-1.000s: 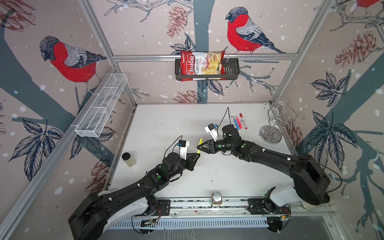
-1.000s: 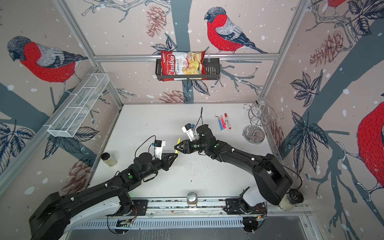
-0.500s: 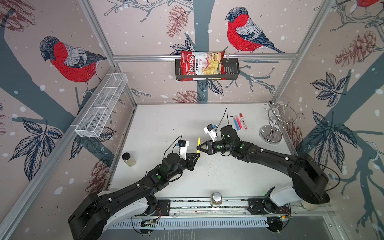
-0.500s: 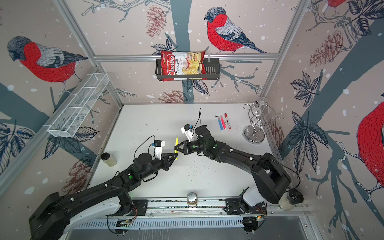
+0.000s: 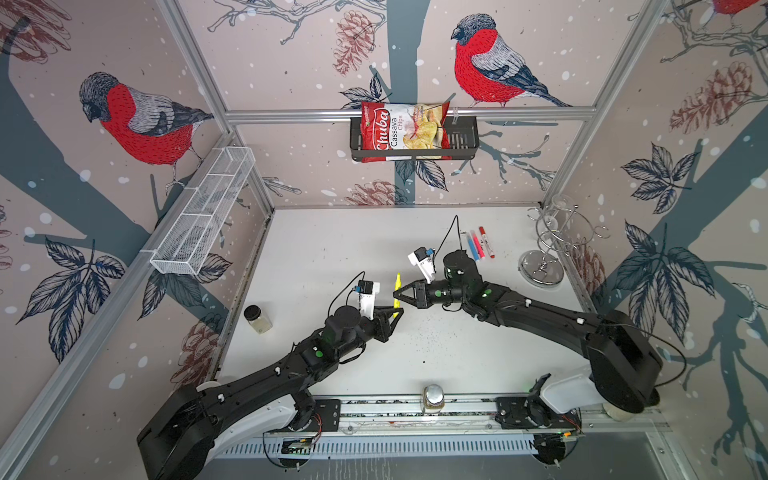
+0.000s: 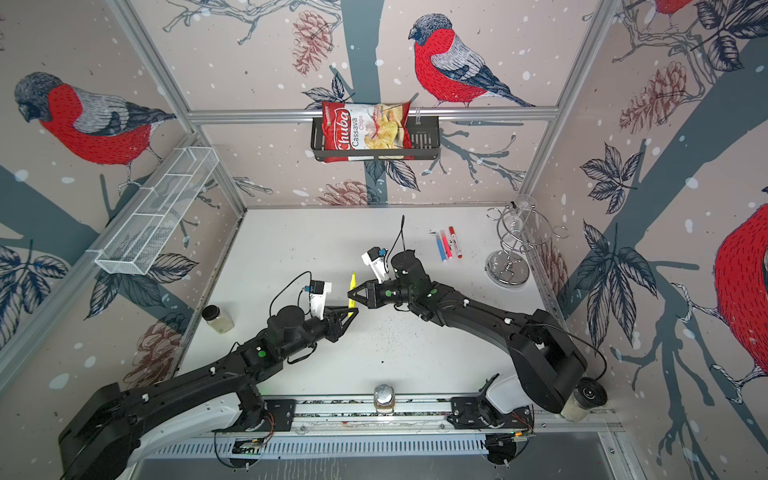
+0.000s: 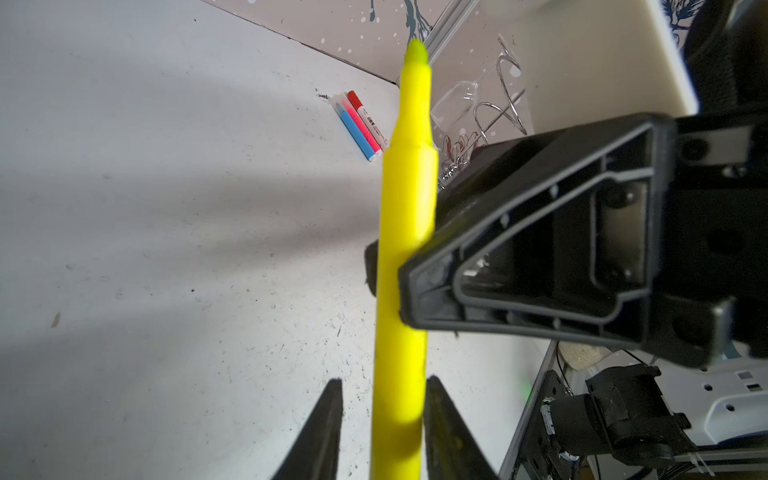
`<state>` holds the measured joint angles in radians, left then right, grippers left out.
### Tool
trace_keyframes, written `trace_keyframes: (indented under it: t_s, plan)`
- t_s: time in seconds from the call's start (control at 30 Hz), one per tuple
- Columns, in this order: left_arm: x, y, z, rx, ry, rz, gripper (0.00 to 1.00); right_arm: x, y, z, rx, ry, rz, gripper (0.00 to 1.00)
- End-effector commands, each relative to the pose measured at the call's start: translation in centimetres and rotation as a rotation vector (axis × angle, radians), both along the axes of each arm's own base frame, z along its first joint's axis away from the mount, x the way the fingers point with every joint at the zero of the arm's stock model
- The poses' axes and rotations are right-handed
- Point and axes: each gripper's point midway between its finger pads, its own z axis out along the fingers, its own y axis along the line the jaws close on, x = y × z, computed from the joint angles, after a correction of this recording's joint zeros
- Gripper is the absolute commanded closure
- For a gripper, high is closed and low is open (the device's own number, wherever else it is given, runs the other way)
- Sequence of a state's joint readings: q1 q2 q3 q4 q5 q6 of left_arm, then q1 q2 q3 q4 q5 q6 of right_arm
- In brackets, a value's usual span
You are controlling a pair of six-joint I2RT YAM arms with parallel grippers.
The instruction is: Insert the pens into the pen caps
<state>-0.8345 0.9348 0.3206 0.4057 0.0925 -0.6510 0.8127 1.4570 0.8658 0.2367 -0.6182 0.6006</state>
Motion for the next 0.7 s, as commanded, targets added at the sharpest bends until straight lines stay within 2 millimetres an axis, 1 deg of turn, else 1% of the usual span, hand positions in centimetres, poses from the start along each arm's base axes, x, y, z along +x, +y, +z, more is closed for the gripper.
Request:
trace_keyframes:
  t_s: [0.0,0.3,0.67]
  plan:
    - [-0.3,-0.9,1.2,-0.04,-0.016,-0.044,0.66,-0.1,0.1,1.1,0.028,-0.042,0.013,0.91]
    - [-0.5,-1.2,2.3,-0.08,-0.036,-0.062,0.72,-0.6,0.2,0.9,0.02,-0.046,0.027,0.91]
    - [-0.4,-0.5,2.6,-0.084,-0.05,-0.031,0.77,-0.9,0.7,0.4,-0.011,-0.06,0.034,0.91]
